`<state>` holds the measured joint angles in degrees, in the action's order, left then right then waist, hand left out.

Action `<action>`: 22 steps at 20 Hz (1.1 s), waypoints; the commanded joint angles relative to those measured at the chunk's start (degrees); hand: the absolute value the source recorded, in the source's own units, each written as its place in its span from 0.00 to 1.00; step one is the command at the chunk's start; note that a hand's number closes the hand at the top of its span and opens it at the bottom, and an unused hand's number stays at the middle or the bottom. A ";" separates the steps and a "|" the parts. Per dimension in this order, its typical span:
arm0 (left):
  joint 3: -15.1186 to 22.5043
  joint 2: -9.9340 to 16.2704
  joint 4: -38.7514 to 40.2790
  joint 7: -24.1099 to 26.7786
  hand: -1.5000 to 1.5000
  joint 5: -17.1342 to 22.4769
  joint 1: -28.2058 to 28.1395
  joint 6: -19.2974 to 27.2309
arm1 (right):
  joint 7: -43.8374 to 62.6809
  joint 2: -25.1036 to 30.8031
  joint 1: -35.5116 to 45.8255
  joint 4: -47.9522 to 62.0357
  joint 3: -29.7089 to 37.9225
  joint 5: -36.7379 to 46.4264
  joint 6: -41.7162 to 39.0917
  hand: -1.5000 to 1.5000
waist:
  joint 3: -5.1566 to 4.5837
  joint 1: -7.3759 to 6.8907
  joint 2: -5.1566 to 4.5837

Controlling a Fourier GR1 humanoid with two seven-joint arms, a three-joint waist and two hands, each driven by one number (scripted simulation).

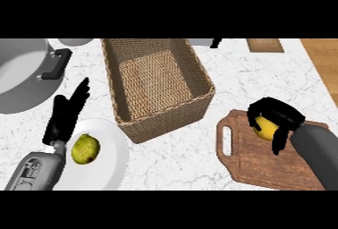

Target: Pick the lemon from the cutting board and place it in the basket

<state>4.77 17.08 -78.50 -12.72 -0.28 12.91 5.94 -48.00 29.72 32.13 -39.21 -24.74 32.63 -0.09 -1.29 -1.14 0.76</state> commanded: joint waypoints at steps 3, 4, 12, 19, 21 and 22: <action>1.45 -0.19 0.27 0.00 0.50 -0.28 0.64 -1.39 | 20.70 -12.47 6.65 -1.25 -4.53 6.73 3.74 1.00 | -0.03 -4.83 0.27; 2.00 -0.64 0.23 -0.06 0.50 -0.58 0.96 -1.28 | 24.03 -14.31 7.92 -1.41 -5.35 7.91 3.41 1.00 | -0.02 -4.90 0.43; 2.46 -0.99 1.07 -0.13 0.50 -0.28 2.77 -2.41 | 52.22 -29.36 15.63 -4.76 -5.14 6.02 6.13 1.00 | 0.92 -7.10 -0.31; 1.08 -0.23 1.11 -1.13 0.50 0.43 4.09 -3.09 | 66.75 -29.51 20.75 -17.33 -4.82 -3.55 13.03 1.00 | 1.26 -7.19 0.18; 0.95 -0.26 1.55 -1.01 0.50 0.43 3.83 -3.28 | 70.77 -29.50 22.95 -20.84 -4.99 -4.56 14.59 1.00 | 1.17 -6.32 0.33; 0.01 0.19 1.41 -0.88 0.50 1.45 3.60 -4.01 | 73.46 -29.50 24.33 -22.20 -5.11 -5.00 14.99 1.00 | 1.08 -6.41 0.53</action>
<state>0.37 20.45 -76.68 -13.56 0.63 14.90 4.92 16.92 4.51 48.97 -55.86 -31.58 31.23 9.05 -0.30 -6.98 0.84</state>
